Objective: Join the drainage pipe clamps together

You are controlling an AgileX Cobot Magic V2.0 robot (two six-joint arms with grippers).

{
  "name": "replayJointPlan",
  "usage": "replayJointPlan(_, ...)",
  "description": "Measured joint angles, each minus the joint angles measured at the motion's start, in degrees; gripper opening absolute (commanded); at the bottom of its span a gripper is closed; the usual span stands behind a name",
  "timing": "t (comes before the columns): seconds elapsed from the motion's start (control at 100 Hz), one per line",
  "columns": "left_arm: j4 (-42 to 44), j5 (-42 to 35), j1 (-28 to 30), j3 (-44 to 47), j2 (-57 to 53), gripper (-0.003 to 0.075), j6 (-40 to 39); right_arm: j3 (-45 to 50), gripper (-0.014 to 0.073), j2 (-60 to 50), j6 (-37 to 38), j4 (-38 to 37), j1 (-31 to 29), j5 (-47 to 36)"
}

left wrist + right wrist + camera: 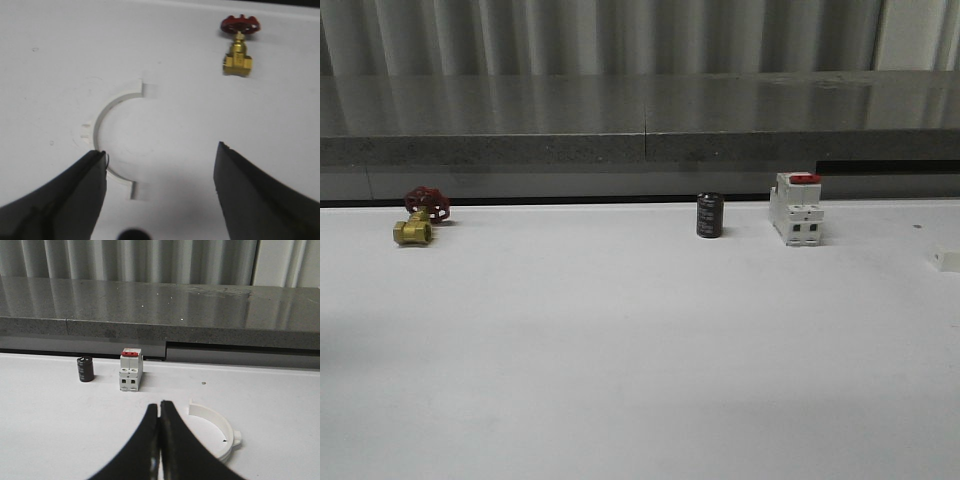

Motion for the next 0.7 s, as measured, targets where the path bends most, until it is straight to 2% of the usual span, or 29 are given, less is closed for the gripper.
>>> replayJointPlan(0.27,-4.42,4.12,7.30,-7.64,12.96,0.0462,12.50,0.00,-0.0067,0.00,0.00,0.00,0.00,0.00)
replayJointPlan(0.52,-4.94,2.73,12.39,-8.29,19.82,0.0462,13.99,0.00,-0.0067,0.00,0.00,0.00,0.00,0.00)
replayJointPlan(0.7,-4.94,0.18,13.35,-8.51,24.21,0.0462,14.54,0.00,-0.0067,0.00,0.00,0.00,0.00,0.00)
